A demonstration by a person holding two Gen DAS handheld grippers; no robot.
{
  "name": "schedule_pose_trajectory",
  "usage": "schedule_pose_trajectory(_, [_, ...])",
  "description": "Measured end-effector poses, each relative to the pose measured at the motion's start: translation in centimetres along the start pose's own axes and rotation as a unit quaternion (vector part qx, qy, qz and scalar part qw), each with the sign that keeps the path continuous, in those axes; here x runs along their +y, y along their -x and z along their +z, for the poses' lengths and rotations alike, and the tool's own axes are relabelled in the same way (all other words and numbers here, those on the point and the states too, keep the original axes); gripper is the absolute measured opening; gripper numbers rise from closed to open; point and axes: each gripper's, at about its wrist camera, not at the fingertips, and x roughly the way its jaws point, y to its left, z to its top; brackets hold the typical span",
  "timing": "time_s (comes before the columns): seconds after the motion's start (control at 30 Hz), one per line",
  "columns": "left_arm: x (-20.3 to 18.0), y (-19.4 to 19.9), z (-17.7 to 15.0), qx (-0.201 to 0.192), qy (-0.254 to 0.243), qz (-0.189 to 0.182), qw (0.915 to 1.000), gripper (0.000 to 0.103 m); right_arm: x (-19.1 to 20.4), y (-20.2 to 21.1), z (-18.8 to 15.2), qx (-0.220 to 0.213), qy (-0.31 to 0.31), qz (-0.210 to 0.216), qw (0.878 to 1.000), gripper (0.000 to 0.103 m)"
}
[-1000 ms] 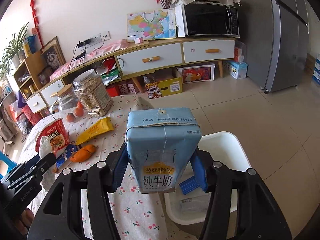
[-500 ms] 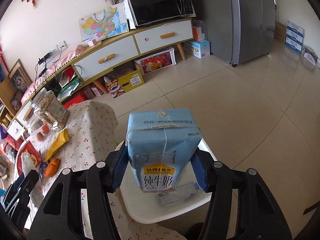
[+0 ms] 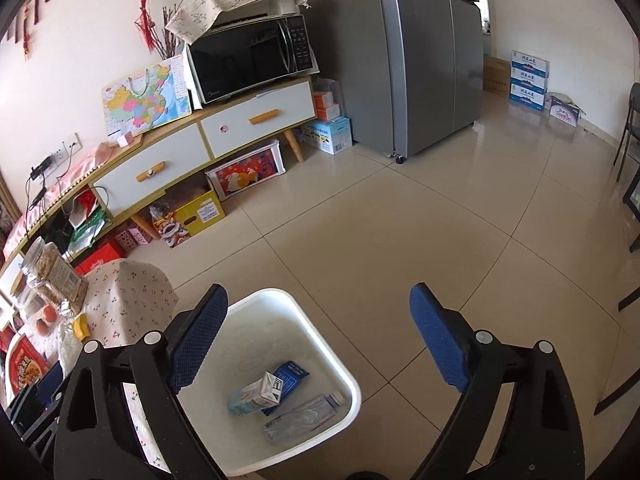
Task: Collect trash
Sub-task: 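Drop the milk carton into the white bin with the right tool while the left tool drops the tissue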
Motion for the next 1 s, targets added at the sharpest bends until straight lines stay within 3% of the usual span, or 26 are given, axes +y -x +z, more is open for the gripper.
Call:
schedule_pose_trajectory(0.47, [-5.5,-4.2,1.2,0.038,-0.014,-0.043,0.9983,0.042,-5.1,0.5,1.2,-0.029,-0.053,-0.055,0.997,0.096])
schedule_pose_trajectory(0.5, [-5.6,-4.4,1.2,0.043,-0.012,-0.045,0.998,0.045,-5.4,0.6,1.3,-0.03,-0.057,-0.058,0.996,0.096])
schedule_pose_trajectory(0.57, [-5.7,-4.8,1.2,0.049,-0.007,-0.044,0.9978,0.062,-5.6,0.5,1.4,-0.031,-0.059,-0.064,0.996,0.096])
schedule_pose_trajectory(1.0, [-3.2,-4.2,0.6,0.049,0.005,-0.013,0.9987,0.081,-3.1,0.8,0.7,-0.031,-0.009,-0.071,0.997,0.096])
